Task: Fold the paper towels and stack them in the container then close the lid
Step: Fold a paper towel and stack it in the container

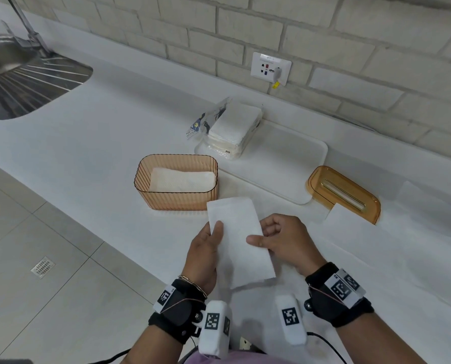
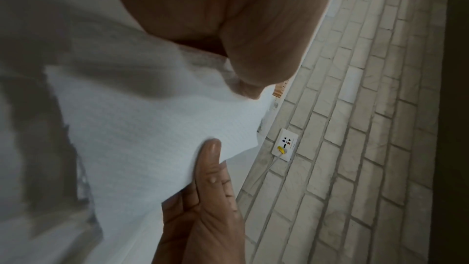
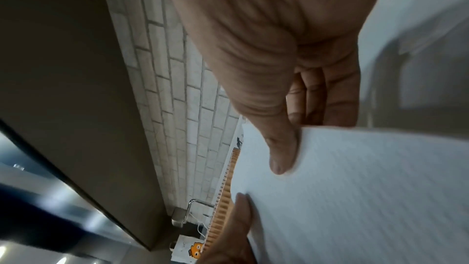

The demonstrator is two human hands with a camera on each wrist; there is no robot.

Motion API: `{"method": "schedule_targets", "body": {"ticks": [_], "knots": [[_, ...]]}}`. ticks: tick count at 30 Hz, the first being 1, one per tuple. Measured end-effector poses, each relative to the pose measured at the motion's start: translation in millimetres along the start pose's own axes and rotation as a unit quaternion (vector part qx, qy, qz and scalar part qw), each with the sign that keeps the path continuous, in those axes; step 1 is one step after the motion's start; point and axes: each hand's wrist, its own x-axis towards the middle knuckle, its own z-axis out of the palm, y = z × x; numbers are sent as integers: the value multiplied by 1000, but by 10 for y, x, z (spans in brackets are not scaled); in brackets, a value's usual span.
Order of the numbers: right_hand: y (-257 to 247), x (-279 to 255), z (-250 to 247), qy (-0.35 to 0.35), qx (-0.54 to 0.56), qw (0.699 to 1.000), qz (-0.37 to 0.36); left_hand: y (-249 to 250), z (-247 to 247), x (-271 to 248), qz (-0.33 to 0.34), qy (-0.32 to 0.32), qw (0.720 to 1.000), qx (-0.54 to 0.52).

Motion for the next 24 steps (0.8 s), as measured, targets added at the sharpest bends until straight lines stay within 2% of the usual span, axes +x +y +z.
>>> {"method": "schedule_targets", "body": {"ticks": [5, 11, 16, 24], "knots": [[10, -18, -32, 41, -5, 999, -29, 26, 42, -33, -34, 25, 998, -55], [-19, 1, -110, 26, 67, 997, -20, 10, 23, -57, -39, 26, 993, -111], [-2, 24, -111, 15, 123, 992, -4, -34, -33, -24, -49, 18, 992, -116], [34, 29, -109, 12, 145, 989, 10, -78, -63, -6, -51, 11, 995, -91]]}}
